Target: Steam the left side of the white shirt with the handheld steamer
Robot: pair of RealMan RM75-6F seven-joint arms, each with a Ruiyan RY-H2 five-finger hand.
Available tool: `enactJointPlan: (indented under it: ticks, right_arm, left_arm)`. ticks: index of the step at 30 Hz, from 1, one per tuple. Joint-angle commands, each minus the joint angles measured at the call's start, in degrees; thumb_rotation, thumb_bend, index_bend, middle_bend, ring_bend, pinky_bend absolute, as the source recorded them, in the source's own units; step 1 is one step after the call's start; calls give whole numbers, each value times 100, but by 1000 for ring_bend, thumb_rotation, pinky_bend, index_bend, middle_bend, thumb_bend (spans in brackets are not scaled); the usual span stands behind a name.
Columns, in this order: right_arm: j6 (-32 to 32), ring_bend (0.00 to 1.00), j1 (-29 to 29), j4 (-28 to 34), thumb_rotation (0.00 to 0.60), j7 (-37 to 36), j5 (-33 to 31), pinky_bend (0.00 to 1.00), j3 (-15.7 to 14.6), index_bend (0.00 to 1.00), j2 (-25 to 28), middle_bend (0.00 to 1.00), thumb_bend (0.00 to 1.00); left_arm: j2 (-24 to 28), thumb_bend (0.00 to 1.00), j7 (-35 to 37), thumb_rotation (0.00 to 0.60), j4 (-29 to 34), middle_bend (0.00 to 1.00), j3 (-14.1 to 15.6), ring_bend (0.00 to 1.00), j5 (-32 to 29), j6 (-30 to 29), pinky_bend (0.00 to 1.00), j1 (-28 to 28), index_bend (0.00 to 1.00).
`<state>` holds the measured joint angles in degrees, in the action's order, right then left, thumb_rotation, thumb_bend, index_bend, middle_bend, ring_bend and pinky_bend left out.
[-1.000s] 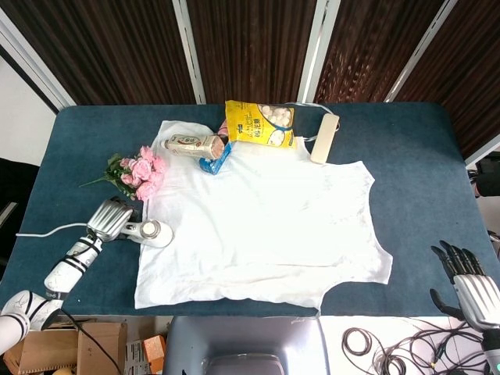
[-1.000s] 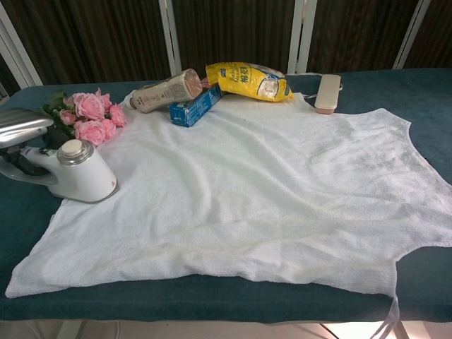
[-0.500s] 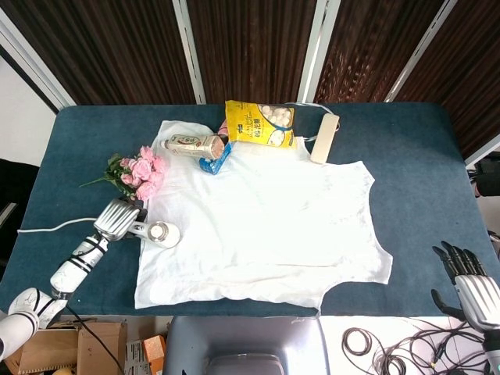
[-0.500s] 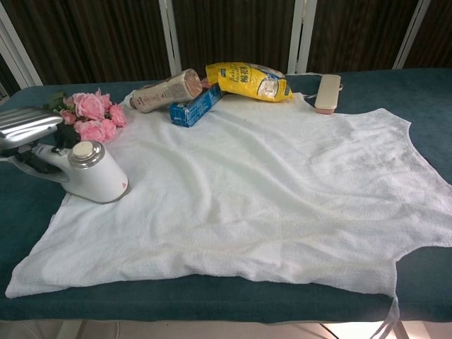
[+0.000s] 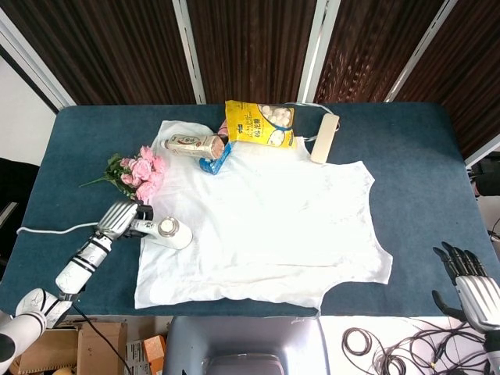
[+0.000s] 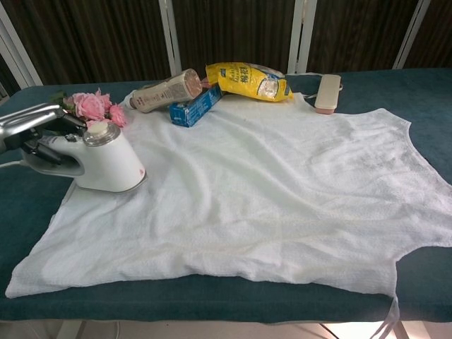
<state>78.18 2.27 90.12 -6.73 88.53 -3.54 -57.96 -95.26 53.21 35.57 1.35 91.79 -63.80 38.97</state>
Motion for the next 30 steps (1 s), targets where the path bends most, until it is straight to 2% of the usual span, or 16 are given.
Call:
enactJointPlan:
  ticks: [1, 4, 6, 9, 12, 15, 27, 30]
  right_arm:
    - [-10, 0, 5, 0, 600, 4, -2, 0, 1, 0, 2, 0, 363]
    - [-37, 0, 15, 7, 600, 17, -12, 0, 1, 0, 1, 0, 363]
    - [-47, 0, 17, 10, 600, 30, -24, 0, 4, 0, -2, 0, 363]
    - [-62, 0, 25, 24, 600, 46, -20, 0, 2, 0, -5, 0, 363]
    - [-89, 0, 39, 34, 600, 60, -9, 0, -6, 0, 0, 0, 363]
    - [-91, 0, 42, 32, 600, 10, 3, 0, -11, 0, 20, 0, 363]
    - [-123, 0, 79, -23, 600, -260, 169, 0, -89, 0, 110, 6, 363]
    - [-138, 0, 89, -40, 600, -322, 199, 0, -108, 0, 127, 6, 363]
  left_arm:
    - [-160, 510, 1644, 600, -252, 691, -89, 638, -140, -25, 506, -35, 741]
    - [-171, 516, 2232, 600, -293, 714, -104, 659, -159, -50, 528, -50, 731]
    - [-228, 519, 2242, 600, -392, 716, -109, 660, -153, -119, 530, -67, 731]
    - [-362, 515, 1914, 600, -496, 717, -201, 662, -240, -135, 530, -62, 731]
    - [-510, 507, 1365, 600, -407, 722, -430, 669, -466, -53, 533, -1, 731]
    - [-570, 509, 705, 600, -17, 727, -733, 674, -787, 124, 537, 92, 730]
    - [-457, 512, -2731, 600, 2609, 732, -1620, 683, -2124, 956, 548, 503, 730]
    - [-486, 514, -3079, 600, 3026, 733, -1750, 687, -2411, 1146, 552, 586, 730]
